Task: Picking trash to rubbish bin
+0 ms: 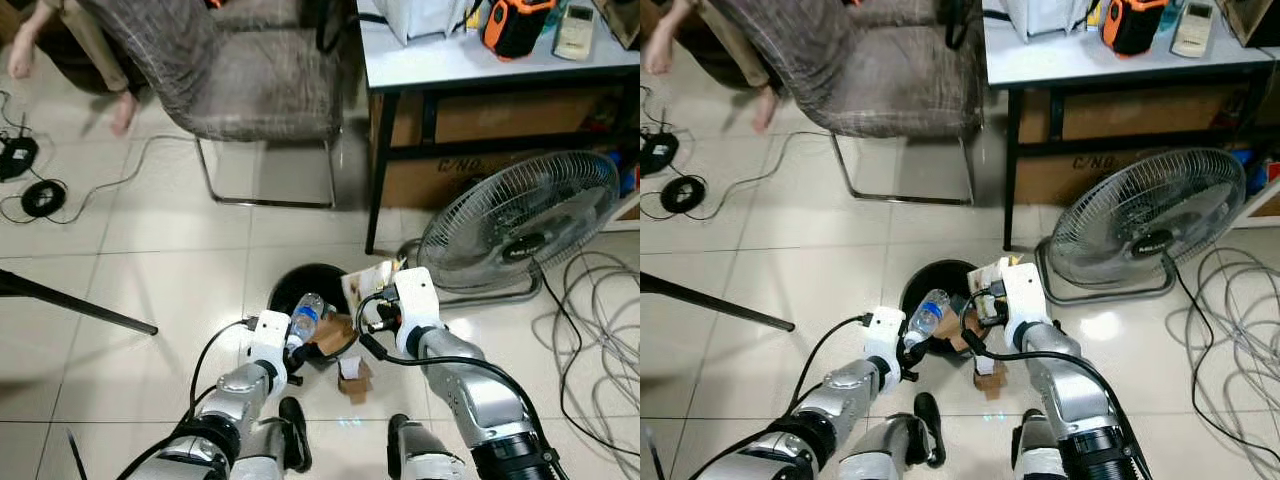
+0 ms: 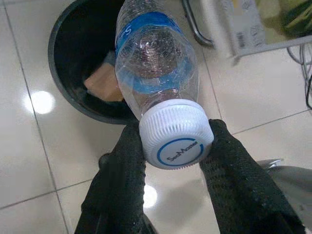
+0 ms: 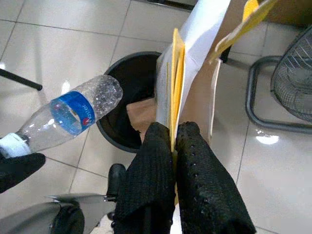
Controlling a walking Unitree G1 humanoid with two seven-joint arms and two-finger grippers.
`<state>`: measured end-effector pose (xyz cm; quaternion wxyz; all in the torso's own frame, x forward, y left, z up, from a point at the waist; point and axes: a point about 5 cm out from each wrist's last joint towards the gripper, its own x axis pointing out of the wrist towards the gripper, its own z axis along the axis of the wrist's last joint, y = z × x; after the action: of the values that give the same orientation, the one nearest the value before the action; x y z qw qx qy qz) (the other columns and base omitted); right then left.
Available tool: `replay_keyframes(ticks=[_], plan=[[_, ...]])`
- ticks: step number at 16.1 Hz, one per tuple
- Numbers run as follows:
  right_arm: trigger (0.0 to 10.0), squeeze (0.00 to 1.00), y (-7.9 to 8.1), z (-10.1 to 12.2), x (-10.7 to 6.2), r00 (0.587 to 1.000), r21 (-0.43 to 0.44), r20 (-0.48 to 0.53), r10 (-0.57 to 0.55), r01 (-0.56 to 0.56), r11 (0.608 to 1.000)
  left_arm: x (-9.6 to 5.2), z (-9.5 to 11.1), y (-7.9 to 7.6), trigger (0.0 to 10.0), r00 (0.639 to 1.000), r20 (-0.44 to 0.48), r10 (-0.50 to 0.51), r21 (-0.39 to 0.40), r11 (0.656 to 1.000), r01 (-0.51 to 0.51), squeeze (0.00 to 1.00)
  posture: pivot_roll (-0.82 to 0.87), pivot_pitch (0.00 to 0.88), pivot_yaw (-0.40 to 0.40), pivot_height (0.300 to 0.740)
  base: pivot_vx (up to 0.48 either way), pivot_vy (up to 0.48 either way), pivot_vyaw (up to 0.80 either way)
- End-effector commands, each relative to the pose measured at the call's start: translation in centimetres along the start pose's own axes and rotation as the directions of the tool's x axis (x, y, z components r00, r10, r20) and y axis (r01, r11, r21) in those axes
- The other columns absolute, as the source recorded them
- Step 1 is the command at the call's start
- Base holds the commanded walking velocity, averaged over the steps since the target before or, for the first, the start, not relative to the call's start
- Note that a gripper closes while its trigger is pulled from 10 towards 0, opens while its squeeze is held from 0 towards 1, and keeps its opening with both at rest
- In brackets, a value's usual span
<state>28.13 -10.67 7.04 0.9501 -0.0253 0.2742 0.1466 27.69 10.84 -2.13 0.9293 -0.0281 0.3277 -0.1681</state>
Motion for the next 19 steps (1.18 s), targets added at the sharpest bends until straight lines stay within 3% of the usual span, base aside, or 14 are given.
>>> replay_keyframes(ticks=[1,8,12,19], plan=[[10.0,0.0,0.5,-0.4,-0.2,0.999,-0.003,-0.022,0.025,-0.025,1.0,-0.4,-1.6,0.4,10.0,0.999,-0.043,0.029,-0.032,0.999,-0.031,0.0,-0.26,0.342,0.105,0.74,0.0,0.0,0.0],[10.0,0.0,1.1,-0.1,-0.8,0.998,0.002,-0.026,0.055,-0.055,0.998,-0.1,-1.2,-0.1,10.0,0.999,-0.022,0.037,-0.088,0.995,-0.039,0.0,-0.28,0.358,0.094,0.74,0.0,0.0,0.0],[10.0,0.0,1.2,0.1,-1.0,0.998,0.0,-0.017,0.058,-0.058,0.998,0.6,0.2,-2.0,10.0,1.0,0.007,-0.013,-0.078,0.997,0.013,0.0,-0.28,0.359,0.094,0.74,0.0,0.0,0.0],[10.0,0.0,1.3,0.4,-0.9,0.998,0.005,-0.006,0.055,-0.055,0.998,1.0,1.0,-3.3,10.0,0.999,0.018,-0.047,-0.065,0.997,0.048,0.0,-0.29,0.349,0.112,0.74,0.0,0.0,0.0]])
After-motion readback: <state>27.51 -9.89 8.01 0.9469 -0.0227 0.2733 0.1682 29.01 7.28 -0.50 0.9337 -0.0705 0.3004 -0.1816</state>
